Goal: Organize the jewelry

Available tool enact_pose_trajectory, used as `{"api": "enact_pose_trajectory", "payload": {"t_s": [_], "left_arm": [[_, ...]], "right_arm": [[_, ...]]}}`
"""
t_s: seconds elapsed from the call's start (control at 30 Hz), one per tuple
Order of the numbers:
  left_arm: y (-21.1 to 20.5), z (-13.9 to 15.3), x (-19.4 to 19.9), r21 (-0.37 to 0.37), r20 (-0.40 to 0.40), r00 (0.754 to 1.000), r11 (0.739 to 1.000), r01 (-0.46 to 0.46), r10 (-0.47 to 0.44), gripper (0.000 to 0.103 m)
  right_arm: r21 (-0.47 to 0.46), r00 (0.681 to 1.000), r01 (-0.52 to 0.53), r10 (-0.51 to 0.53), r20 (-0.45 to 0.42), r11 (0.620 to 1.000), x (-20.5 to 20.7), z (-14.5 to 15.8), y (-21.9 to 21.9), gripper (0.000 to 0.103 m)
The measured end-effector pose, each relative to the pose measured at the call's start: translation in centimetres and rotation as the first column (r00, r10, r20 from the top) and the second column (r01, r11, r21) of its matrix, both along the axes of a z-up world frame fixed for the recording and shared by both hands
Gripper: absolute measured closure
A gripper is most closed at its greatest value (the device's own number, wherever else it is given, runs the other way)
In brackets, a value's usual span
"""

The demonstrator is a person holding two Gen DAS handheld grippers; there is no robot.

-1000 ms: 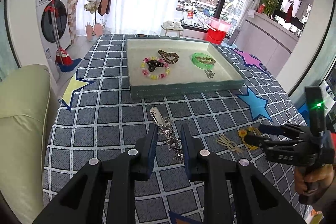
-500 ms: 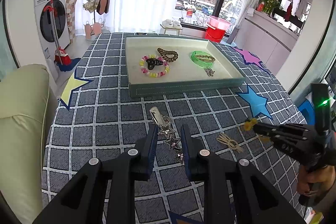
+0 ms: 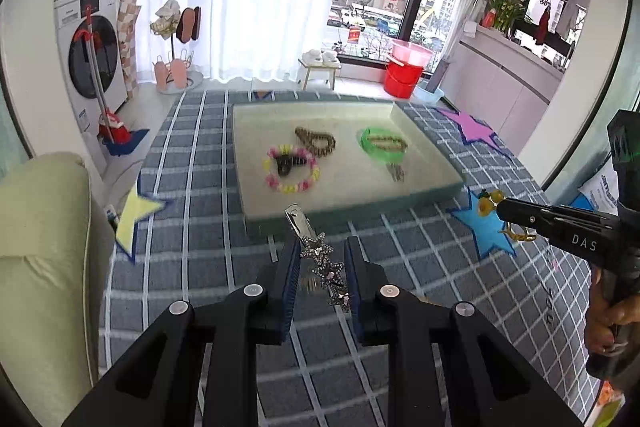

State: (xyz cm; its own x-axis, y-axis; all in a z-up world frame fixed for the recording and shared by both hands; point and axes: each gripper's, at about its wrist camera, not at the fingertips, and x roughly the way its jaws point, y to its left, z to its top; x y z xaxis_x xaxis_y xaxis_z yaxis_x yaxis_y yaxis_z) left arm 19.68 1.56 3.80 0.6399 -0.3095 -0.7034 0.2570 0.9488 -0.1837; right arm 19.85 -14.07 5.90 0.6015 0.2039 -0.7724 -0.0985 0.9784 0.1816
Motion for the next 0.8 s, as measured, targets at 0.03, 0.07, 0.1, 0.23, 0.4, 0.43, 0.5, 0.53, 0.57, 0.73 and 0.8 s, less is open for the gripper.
{"api": "enact_pose_trajectory", "payload": {"t_s": [0.03, 0.07, 0.1, 0.23, 0.4, 0.43, 0.5, 0.53, 0.57, 0.73, 0.8], "left_arm": [[0.0, 0.2, 0.6, -0.003, 0.001, 1.000, 1.000, 0.001, -0.001, 0.066], [0.0, 0.4, 1.3, -0.008, 0.000, 1.000, 1.000, 0.002, -0.002, 0.066], [-0.2, 0.7, 2.3, -0.012, 0.000, 1.000, 1.000, 0.006, -0.006, 0.066], [-1.4, 0.9, 5.4, 0.010, 0.001, 1.000, 1.000, 0.022, -0.022, 0.066], [-3.7, 0.0, 9.4, 0.053, -0.006, 0.999, 0.998, 0.039, -0.038, 0.066], [-4.0, -0.3, 9.7, 0.057, -0.008, 0.999, 0.998, 0.041, -0.040, 0.066], [-4.8, -1.1, 10.7, 0.075, -0.014, 0.999, 0.996, 0.048, -0.047, 0.066], [-5.1, -1.5, 11.1, 0.080, -0.019, 0.999, 0.995, 0.052, -0.050, 0.066], [-5.4, -1.9, 11.5, 0.082, -0.025, 0.998, 0.995, 0.055, -0.053, 0.066], [-6.5, -3.7, 12.7, 0.094, -0.055, 0.997, 0.994, 0.063, -0.058, 0.066], [-6.7, -4.3, 13.1, 0.101, -0.065, 0.996, 0.993, 0.062, -0.055, 0.066]], "right_arm": [[0.007, 1.000, 0.001, -0.001, 0.003, 1.000, 0.6, 0.2, 0.0, 0.099], [0.016, 1.000, 0.002, -0.002, 0.005, 1.000, 1.2, 0.4, 0.0, 0.099], [0.030, 1.000, 0.004, -0.004, 0.004, 1.000, 2.0, 0.6, -0.1, 0.099], [0.085, 1.000, 0.020, -0.019, -0.009, 0.996, 5.5, 0.7, -0.6, 0.099], [0.115, 0.998, 0.049, -0.045, -0.039, 0.992, 9.0, -0.7, -1.2, 0.099], [0.119, 0.998, 0.055, -0.050, -0.047, 0.991, 9.6, -1.2, -1.3, 0.099], [0.118, 0.996, 0.069, -0.062, -0.061, 0.991, 10.6, -2.0, -1.6, 0.099], [0.117, 0.995, 0.074, -0.067, -0.068, 0.990, 11.0, -2.4, -1.6, 0.099], [0.116, 0.995, 0.079, -0.070, -0.074, 0.990, 11.3, -2.8, -1.7, 0.099], [0.107, 0.992, 0.093, -0.083, -0.095, 0.990, 12.3, -4.5, -2.2, 0.099], [0.105, 0.991, 0.098, -0.087, -0.101, 0.990, 12.5, -5.0, -2.4, 0.099]]}}
